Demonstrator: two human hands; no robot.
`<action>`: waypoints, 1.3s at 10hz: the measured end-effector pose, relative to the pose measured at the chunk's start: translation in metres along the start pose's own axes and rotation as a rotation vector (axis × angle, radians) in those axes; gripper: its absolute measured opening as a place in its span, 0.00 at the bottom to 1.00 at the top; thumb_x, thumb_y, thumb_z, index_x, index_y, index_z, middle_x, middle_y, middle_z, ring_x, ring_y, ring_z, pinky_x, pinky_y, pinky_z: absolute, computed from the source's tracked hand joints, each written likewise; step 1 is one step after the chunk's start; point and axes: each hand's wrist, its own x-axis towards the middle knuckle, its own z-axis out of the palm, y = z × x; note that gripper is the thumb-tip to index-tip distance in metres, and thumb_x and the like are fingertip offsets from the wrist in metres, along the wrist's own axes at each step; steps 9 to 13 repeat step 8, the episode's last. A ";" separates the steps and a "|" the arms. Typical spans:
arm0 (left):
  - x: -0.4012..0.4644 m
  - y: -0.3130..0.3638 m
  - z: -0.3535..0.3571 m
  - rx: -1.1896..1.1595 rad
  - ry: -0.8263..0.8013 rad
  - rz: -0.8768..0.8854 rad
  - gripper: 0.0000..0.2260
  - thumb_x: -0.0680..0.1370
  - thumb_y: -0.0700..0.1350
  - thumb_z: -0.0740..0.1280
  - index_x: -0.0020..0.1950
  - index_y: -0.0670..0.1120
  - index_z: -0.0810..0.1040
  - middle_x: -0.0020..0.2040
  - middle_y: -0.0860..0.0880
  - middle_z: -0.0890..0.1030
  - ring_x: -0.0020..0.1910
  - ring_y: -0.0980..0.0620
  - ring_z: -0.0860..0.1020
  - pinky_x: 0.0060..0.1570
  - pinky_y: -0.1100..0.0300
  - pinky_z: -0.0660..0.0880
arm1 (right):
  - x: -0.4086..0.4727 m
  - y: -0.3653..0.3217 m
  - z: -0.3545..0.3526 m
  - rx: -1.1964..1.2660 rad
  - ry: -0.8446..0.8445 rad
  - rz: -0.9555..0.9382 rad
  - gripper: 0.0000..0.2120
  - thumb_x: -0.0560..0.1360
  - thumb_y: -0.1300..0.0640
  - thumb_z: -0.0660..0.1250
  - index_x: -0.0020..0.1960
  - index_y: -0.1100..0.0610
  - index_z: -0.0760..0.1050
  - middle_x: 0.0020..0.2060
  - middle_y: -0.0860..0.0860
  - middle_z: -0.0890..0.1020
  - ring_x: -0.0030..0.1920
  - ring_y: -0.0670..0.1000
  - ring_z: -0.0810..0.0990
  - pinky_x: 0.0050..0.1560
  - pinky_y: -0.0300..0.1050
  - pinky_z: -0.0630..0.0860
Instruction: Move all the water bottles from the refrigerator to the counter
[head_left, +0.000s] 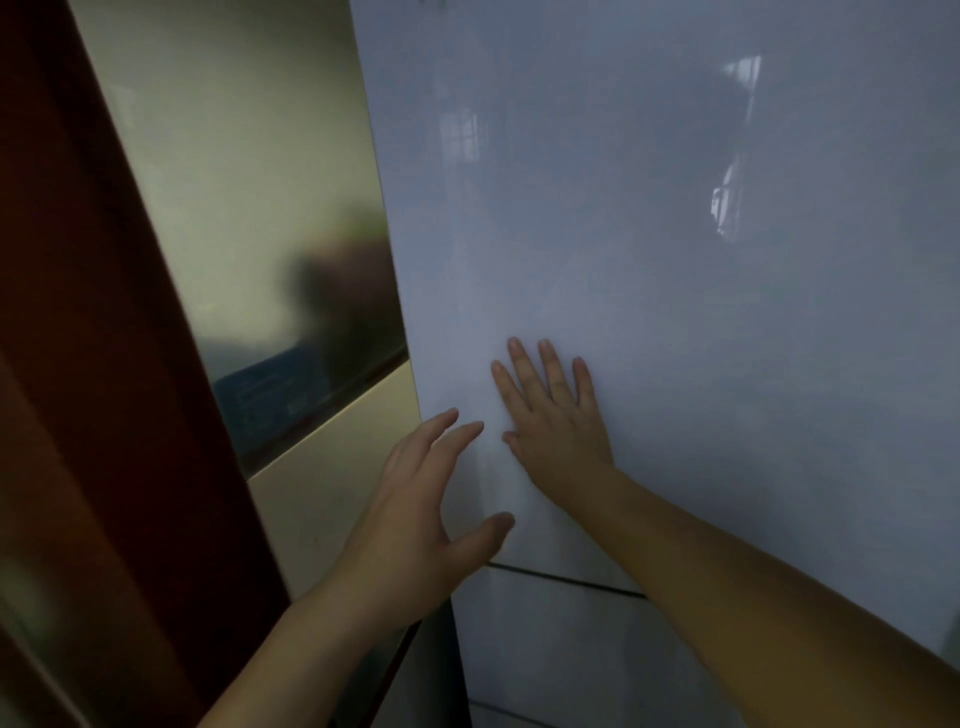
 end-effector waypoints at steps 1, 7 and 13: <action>-0.006 0.007 -0.005 -0.013 0.019 -0.005 0.33 0.72 0.61 0.70 0.71 0.69 0.53 0.73 0.69 0.52 0.72 0.67 0.52 0.69 0.61 0.56 | -0.002 -0.001 -0.014 0.005 -0.065 -0.019 0.44 0.74 0.41 0.66 0.79 0.54 0.46 0.78 0.55 0.43 0.77 0.60 0.41 0.72 0.62 0.35; -0.080 0.055 -0.059 -0.046 0.106 0.052 0.35 0.72 0.60 0.71 0.76 0.59 0.60 0.78 0.58 0.58 0.75 0.59 0.57 0.70 0.58 0.57 | -0.106 0.011 -0.144 0.896 0.086 0.136 0.32 0.76 0.43 0.65 0.76 0.50 0.59 0.76 0.45 0.57 0.75 0.45 0.55 0.74 0.44 0.54; -0.102 0.059 -0.075 -0.073 0.080 0.095 0.35 0.73 0.61 0.71 0.76 0.59 0.60 0.77 0.58 0.59 0.75 0.59 0.57 0.71 0.58 0.57 | -0.126 -0.003 -0.172 0.923 0.133 0.174 0.31 0.76 0.44 0.65 0.75 0.51 0.60 0.76 0.47 0.59 0.75 0.45 0.57 0.74 0.46 0.56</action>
